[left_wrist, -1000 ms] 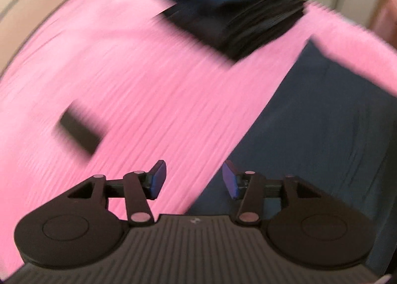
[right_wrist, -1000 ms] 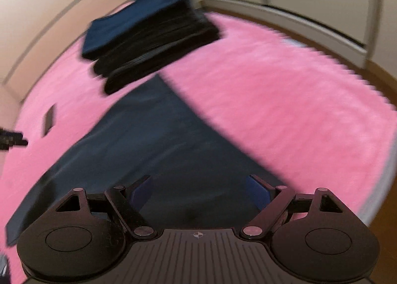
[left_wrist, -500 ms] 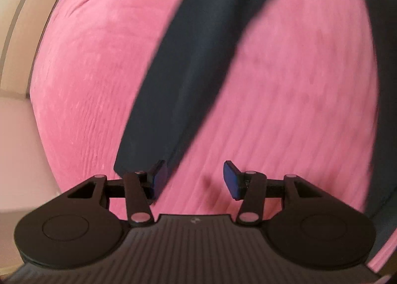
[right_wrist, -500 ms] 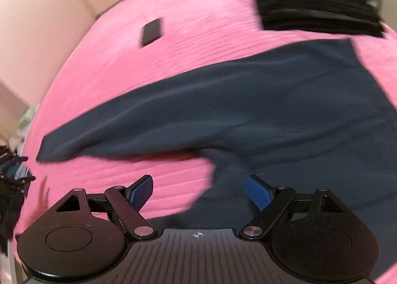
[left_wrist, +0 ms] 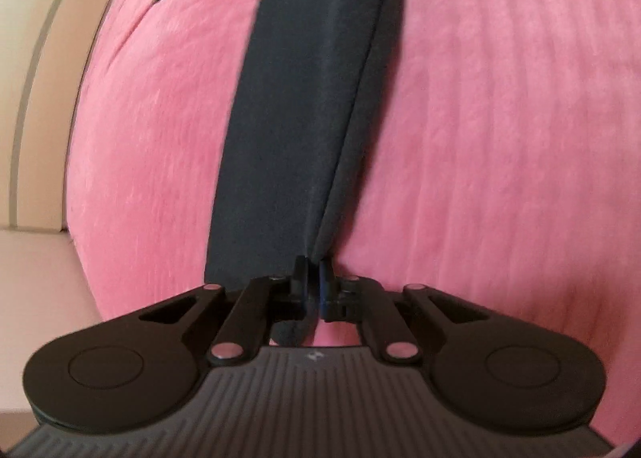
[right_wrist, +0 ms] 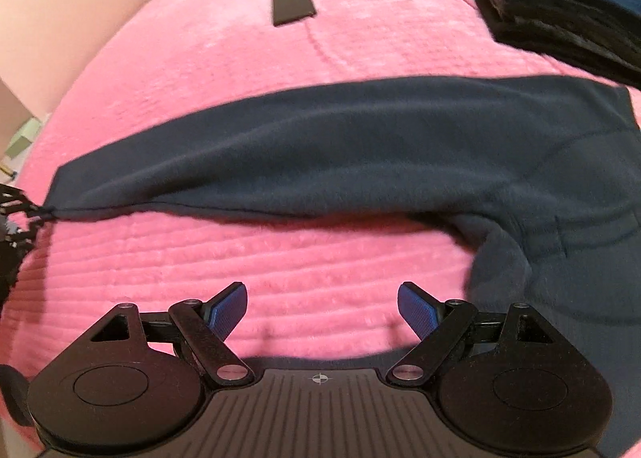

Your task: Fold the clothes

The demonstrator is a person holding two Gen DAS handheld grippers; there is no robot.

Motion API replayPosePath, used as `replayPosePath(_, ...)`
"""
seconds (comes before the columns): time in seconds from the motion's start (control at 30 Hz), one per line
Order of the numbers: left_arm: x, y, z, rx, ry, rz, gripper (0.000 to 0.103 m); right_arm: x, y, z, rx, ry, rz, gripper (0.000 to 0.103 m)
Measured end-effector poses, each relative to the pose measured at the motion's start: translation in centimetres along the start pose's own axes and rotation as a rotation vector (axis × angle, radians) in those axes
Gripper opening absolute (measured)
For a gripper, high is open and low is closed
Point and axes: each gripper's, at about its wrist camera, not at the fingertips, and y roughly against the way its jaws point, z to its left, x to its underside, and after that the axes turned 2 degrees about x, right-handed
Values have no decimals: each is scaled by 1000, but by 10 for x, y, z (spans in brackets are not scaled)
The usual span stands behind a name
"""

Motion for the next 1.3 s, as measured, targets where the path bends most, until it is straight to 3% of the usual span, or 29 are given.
replayPosePath(0.1, 7, 7, 4, 14, 27, 7, 1, 4, 9, 0, 11, -16, 6, 85)
replayPosePath(0.23, 19, -3, -3, 31, 24, 118, 3, 14, 17, 4, 22, -14, 30, 85)
replayPosePath(0.33, 33, 24, 5, 31, 153, 106, 10, 20, 25, 4, 22, -10, 39, 85)
replayPosePath(0.4, 41, 53, 13, 105, 317, 64, 15, 25, 28, 4, 19, -9, 51, 85)
replayPosePath(0.43, 46, 68, 13, 153, 393, 44, 26, 28, 30, 4, 16, -9, 62, 85)
replayPosePath(0.5, 50, 92, 7, 261, 537, 16, 38, 36, 31, 6, 10, -6, 88, 85)
replayPosePath(0.63, 57, 137, -14, 502, 763, -111, 48, 56, 31, 19, -40, 29, 143, 86)
replayPosePath(0.67, 56, 148, -24, 524, 746, -141, 53, 61, 31, 25, -65, 48, 157, 86)
replayPosePath(0.7, 53, 159, -36, 529, 699, -164, 71, 65, 32, 34, -96, 85, 169, 86)
replayPosePath(0.73, 50, 170, -48, 534, 652, -187, 79, 70, 32, 45, -126, 134, 180, 86)
replayPosePath(0.77, 46, 174, -61, 524, 572, -178, 79, 75, 33, 55, -156, 182, 191, 87)
replayPosePath(0.87, 47, 155, -83, 579, 485, -102, 71, 91, 29, 88, -232, 350, 240, 89)
replayPosePath(0.9, 49, 146, -84, 621, 505, -79, 54, 97, 26, 98, -248, 410, 259, 89)
replayPosePath(0.93, 51, 136, -81, 673, 547, -56, 29, 103, 24, 106, -257, 474, 281, 89)
replayPosePath(1.0, 50, 131, -76, 691, 543, -46, 4, 114, 18, 119, -260, 600, 316, 90)
replayPosePath(1.03, 49, 134, -74, 675, 514, -52, 4, 119, 16, 124, -254, 664, 328, 90)
replayPosePath(1.13, 56, 171, -56, 535, 469, -144, 3, 123, 18, 124, -210, 756, 307, 90)
replayPosePath(1.2, 63, 212, -47, 365, 425, -242, 3, 115, 29, 114, -188, 712, 254, 90)
replayPosePath(1.27, 71, 253, -63, 182, 304, -312, 3, 107, 40, 102, -186, 638, 216, 91)
replayPosePath(1.3, 77, 260, -76, 183, 265, -296, 3, 103, 45, 95, -190, 596, 201, 99)
